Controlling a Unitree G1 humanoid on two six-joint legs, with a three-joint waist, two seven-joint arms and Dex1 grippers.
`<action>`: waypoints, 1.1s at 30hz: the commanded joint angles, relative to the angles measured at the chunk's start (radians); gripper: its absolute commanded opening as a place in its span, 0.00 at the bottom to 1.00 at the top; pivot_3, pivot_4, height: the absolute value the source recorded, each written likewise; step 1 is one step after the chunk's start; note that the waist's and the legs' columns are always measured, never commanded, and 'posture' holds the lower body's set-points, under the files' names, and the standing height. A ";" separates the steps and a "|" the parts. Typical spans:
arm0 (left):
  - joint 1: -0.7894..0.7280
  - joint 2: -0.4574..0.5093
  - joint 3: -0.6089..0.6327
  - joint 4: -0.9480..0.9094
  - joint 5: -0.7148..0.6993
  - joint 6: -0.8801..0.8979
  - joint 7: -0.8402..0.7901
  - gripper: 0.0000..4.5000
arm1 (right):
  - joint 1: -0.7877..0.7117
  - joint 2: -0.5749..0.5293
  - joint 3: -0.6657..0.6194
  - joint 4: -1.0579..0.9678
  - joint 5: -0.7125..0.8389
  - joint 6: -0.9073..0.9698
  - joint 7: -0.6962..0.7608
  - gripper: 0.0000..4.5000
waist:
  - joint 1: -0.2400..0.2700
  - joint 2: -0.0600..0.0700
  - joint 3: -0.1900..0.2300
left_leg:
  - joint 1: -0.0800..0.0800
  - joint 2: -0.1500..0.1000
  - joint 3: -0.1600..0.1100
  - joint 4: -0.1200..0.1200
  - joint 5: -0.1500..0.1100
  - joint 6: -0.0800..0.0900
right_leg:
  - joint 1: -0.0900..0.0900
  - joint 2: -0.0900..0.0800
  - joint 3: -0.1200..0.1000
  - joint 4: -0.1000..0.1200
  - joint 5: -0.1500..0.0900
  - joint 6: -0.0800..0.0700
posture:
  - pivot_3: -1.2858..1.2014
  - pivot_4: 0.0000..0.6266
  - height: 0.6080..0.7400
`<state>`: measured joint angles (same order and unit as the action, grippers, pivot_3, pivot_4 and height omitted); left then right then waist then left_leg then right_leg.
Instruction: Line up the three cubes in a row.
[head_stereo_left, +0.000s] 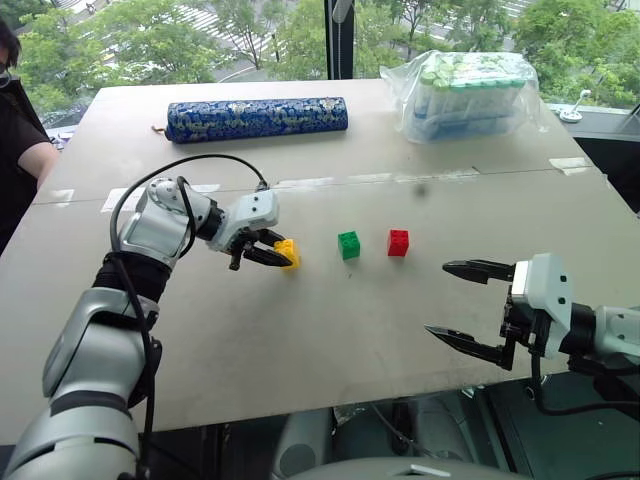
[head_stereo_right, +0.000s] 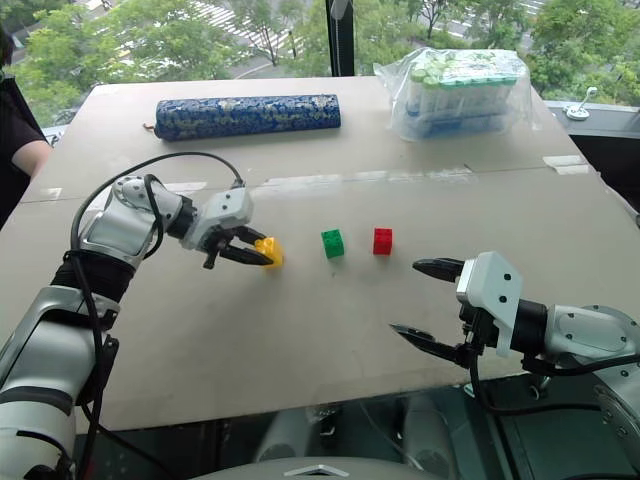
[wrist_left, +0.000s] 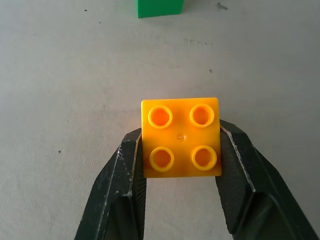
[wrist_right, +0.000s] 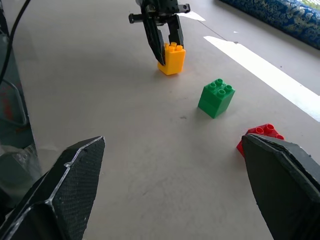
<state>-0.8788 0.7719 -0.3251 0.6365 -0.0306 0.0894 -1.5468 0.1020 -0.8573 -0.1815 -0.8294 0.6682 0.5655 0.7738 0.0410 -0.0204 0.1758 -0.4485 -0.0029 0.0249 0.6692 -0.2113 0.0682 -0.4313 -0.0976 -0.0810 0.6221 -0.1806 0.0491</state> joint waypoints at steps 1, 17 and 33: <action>-0.049 -0.019 0.000 0.060 0.038 -0.063 0.000 0.28 | 0.005 -0.006 -0.029 -0.030 -0.003 -0.003 -0.012 1.00 | 0.002 0.000 0.000 | 0.000 0.000 0.000 0.000 0.000 0.000 | 0.000 0.000 0.000 0.000 0.000 0.000 | 0.52 0.24 1.00; -0.086 -0.068 0.014 0.145 0.078 -0.114 -0.013 0.28 | 0.000 -0.013 -0.034 -0.037 0.012 0.003 -0.022 1.00 | 0.002 0.000 -0.001 | 0.001 0.000 -0.002 0.001 0.000 0.000 | 0.002 0.000 -0.001 0.001 0.000 0.000 | 0.52 0.24 1.00; 0.268 0.119 0.358 -0.402 -0.179 0.250 0.056 1.00 | 0.126 -0.003 -0.145 -0.003 -0.024 -0.009 -0.009 1.00 | -0.018 -0.001 0.000 | 0.000 0.000 -0.002 0.001 0.000 0.000 | 0.002 0.001 0.001 0.001 0.001 0.001 | 0.52 0.24 1.00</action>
<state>-0.7776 0.7957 -0.1667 0.5276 -0.0770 0.1469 -1.5510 0.1731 -0.8699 -0.2403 -0.8414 0.6643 0.5858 0.7558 0.0226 -0.0211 0.1755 -0.4481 -0.0025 0.0228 0.6700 -0.2114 0.0683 -0.4295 -0.0972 -0.0803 0.6234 -0.1790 0.0493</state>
